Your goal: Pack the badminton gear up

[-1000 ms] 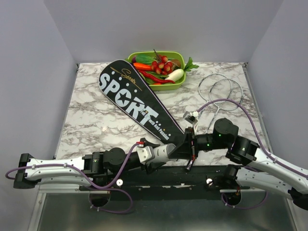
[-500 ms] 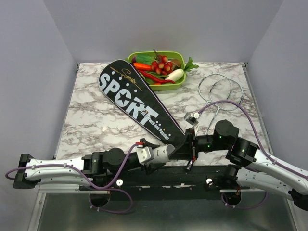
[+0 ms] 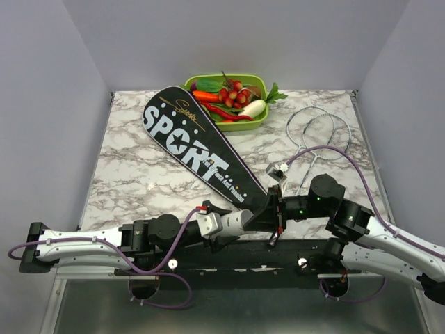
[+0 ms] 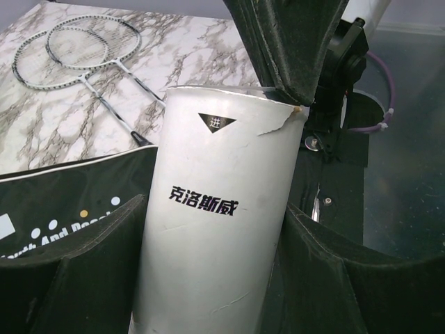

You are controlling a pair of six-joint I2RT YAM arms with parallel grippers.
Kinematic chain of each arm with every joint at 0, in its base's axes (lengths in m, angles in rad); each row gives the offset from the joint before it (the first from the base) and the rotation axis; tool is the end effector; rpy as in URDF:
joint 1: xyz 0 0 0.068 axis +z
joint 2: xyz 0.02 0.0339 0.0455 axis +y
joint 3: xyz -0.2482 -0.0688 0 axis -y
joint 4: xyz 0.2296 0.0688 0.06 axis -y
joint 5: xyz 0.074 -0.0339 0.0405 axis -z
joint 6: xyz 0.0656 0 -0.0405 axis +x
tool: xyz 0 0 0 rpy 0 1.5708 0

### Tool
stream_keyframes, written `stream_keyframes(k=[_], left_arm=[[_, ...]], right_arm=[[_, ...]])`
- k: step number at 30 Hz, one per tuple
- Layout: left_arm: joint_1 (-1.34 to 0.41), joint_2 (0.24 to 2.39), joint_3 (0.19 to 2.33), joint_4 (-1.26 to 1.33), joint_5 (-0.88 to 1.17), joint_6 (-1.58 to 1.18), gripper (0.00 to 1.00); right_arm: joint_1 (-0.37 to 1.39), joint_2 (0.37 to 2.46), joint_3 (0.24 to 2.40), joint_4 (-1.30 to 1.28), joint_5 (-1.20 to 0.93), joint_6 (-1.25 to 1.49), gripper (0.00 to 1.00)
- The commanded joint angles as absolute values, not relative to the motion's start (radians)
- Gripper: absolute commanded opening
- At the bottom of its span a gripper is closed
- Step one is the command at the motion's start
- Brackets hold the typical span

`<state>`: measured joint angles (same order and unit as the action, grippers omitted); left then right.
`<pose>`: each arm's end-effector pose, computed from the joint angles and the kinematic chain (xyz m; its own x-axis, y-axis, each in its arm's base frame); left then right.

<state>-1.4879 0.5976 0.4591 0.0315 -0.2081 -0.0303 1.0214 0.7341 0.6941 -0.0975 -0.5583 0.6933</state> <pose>0.0291 -0.1861 0.2661 -0.0379 0.0977 -0.9945 0.9573 0.2888 -0.0081 0.0727 0.1853 0.3128 -0.6924 -0.0929 -0.7155 -0.7214 0.0711 0.6889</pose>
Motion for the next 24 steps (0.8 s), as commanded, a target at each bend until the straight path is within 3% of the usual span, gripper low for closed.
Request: stream_keyframes(k=[1,15,24], left_arm=[[-1.49,0.604,0.419,-0.005,-0.229,-0.244,0.0],[-1.49,0.583,0.414,-0.005,-0.219,-0.252,0.0],[-1.491,0.516,0.419,0.02,-0.189,-0.255,0.0]], right_arm=[[1.029,0.755,0.667,-0.055,-0.512,0.684,0.01],[1.028,0.811,0.62,0.081,-0.534,0.699,0.02],[1.029,0.801,0.588,0.144,-0.545,0.727,0.27]])
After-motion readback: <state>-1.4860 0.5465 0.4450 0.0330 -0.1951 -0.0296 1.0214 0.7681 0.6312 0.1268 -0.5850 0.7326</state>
